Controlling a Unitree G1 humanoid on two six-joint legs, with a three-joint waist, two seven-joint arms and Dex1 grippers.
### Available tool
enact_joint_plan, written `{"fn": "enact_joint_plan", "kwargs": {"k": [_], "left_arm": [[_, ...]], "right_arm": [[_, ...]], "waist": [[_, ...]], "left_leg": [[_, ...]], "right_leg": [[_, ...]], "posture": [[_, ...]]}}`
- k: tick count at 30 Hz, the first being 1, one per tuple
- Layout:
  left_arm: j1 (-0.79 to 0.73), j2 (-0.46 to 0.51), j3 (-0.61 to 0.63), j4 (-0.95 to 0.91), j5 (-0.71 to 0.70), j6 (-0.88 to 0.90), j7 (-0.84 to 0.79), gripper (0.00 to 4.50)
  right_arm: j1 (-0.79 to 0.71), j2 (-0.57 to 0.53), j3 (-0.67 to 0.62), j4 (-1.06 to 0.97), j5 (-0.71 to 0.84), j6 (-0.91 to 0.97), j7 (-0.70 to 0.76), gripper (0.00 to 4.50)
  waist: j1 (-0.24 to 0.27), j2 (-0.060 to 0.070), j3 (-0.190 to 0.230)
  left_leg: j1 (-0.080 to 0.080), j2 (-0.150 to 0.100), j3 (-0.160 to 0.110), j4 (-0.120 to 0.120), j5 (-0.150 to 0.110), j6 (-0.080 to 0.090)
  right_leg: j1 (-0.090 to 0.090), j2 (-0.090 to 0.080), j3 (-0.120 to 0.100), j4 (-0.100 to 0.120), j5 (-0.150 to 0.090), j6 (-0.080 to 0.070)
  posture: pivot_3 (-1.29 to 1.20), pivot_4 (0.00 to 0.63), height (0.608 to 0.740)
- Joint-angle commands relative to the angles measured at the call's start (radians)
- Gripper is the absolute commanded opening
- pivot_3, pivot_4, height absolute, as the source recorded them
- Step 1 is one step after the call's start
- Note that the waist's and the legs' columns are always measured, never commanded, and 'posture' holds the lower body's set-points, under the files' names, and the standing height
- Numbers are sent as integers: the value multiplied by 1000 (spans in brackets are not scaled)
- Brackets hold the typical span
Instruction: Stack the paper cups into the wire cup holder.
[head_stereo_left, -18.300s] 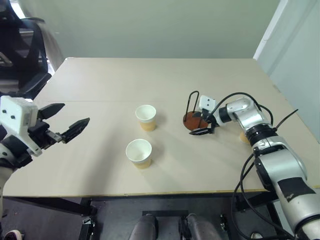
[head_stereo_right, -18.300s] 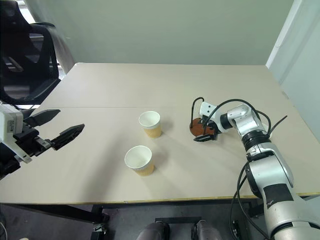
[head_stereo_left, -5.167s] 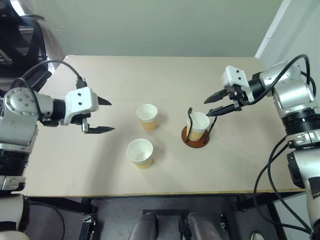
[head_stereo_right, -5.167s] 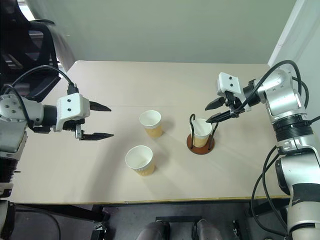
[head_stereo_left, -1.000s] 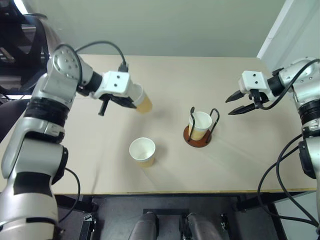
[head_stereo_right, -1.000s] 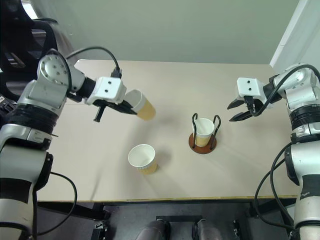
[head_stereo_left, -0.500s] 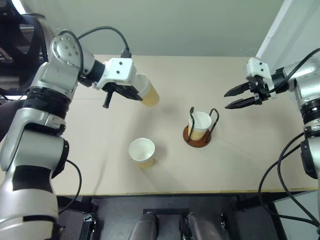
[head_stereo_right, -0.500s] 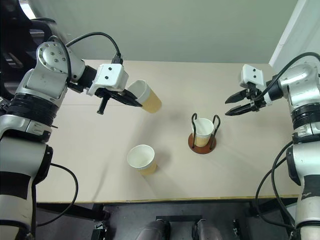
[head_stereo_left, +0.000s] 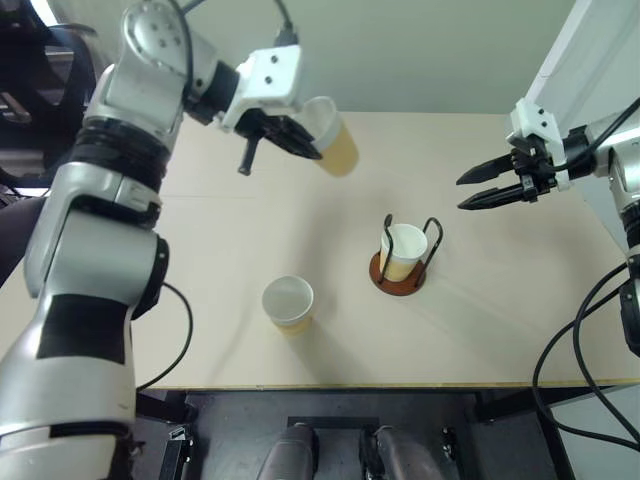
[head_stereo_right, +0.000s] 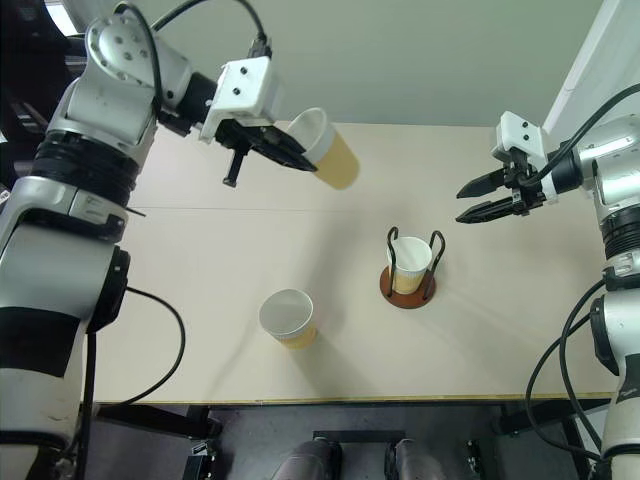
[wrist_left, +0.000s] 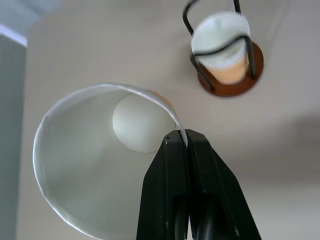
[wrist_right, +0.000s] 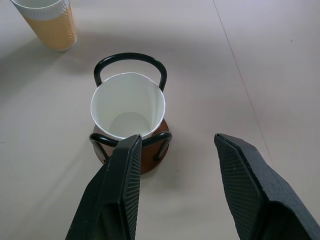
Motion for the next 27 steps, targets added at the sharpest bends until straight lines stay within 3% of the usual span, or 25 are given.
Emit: {"fn": "enact_joint_plan", "kwargs": {"k": [1,9,27], "left_arm": [[-42,-26,1,31,7,-17,-36,17],[-53,-69,-49,30,-11,-18,-36,17],[-62,-213,-34,56,10,-51,-36,17]], "right_arm": [[-8,-16,-12,-36,11,17,4,2292],[5,-32,-6,-67,16,49,4,2292],[-28,-53,44,-59,17,54,4,2292]], "waist": [[1,0,0],[1,2,1],[13,3,2]], "left_leg": [[0,0,0,0,0,0],[-3,0,1,1,-1,2],[-13,-2,1,19,-7,13]], "right_leg": [[0,0,0,0,0,0],[0,1,0,-4,1,4],[0,-1,1,-9,8,15]], "posture": [[0,150,740],[0,150,740],[0,150,740]]}}
